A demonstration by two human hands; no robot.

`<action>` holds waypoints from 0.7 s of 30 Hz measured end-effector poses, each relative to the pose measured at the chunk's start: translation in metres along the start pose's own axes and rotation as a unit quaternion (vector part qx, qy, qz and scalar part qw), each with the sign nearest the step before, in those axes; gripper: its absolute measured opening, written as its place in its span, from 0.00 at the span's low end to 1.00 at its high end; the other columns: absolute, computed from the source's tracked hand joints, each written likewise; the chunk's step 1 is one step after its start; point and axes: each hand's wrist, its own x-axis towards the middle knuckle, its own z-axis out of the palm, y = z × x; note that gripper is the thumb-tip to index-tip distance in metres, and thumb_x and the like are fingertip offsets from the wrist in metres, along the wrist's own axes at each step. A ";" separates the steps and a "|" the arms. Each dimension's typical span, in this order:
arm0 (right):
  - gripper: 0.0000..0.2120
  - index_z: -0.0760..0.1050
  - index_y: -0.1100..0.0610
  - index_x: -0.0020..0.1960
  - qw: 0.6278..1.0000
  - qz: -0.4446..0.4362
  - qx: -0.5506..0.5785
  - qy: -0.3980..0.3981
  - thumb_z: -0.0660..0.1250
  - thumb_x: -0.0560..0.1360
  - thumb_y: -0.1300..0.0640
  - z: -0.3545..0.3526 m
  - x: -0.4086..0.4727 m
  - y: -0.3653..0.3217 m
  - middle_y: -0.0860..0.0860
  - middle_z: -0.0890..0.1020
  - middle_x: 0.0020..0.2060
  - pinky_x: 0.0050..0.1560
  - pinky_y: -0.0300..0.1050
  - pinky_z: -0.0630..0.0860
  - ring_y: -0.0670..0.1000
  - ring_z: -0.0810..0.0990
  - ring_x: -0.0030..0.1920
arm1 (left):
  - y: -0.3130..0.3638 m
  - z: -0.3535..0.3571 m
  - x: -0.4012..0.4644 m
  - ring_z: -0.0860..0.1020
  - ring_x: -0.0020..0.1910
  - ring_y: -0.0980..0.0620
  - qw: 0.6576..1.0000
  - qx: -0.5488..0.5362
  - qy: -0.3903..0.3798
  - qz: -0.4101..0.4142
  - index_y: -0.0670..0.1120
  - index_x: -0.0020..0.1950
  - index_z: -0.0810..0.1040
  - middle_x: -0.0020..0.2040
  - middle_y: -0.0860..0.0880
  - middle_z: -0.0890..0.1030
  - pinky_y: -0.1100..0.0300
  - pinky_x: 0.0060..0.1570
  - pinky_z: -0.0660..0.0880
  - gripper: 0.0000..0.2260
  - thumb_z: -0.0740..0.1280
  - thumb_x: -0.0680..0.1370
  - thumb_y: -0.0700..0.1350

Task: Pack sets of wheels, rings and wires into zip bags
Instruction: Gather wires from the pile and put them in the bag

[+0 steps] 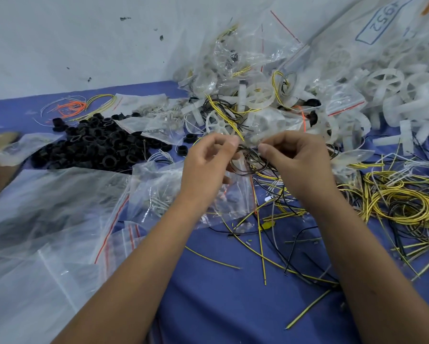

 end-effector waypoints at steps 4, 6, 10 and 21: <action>0.03 0.84 0.56 0.43 0.997 -0.017 -0.048 -0.053 0.76 0.75 0.60 0.003 -0.001 0.001 0.46 0.85 0.33 0.38 0.38 0.76 0.42 0.82 0.34 | 0.000 -0.016 0.008 0.81 0.43 0.40 0.985 0.151 -0.065 0.057 0.54 0.47 0.84 0.42 0.46 0.83 0.44 0.39 0.80 0.06 0.71 0.78 0.55; 0.02 0.85 0.57 0.45 0.997 -0.026 -0.037 -0.064 0.75 0.76 0.60 0.003 -0.002 0.000 0.48 0.86 0.36 0.42 0.43 0.80 0.45 0.84 0.38 | -0.001 -0.020 0.010 0.83 0.40 0.43 0.976 0.184 -0.096 0.061 0.52 0.45 0.86 0.39 0.49 0.85 0.45 0.43 0.80 0.04 0.73 0.77 0.50; 0.05 0.84 0.54 0.50 0.994 -0.040 -0.020 -0.104 0.76 0.75 0.57 -0.001 -0.003 0.000 0.53 0.86 0.40 0.49 0.55 0.83 0.55 0.85 0.44 | -0.004 -0.017 0.011 0.79 0.33 0.49 0.980 0.185 -0.041 0.065 0.47 0.42 0.85 0.35 0.49 0.84 0.50 0.37 0.77 0.06 0.73 0.78 0.45; 0.07 0.85 0.54 0.48 0.986 0.035 -0.080 0.139 0.78 0.72 0.56 -0.008 0.001 0.007 0.46 0.86 0.37 0.42 0.43 0.83 0.41 0.85 0.37 | -0.024 0.020 -0.010 0.76 0.41 0.48 0.902 0.431 0.034 -0.008 0.48 0.54 0.68 0.42 0.54 0.77 0.53 0.39 0.70 0.27 0.69 0.73 0.69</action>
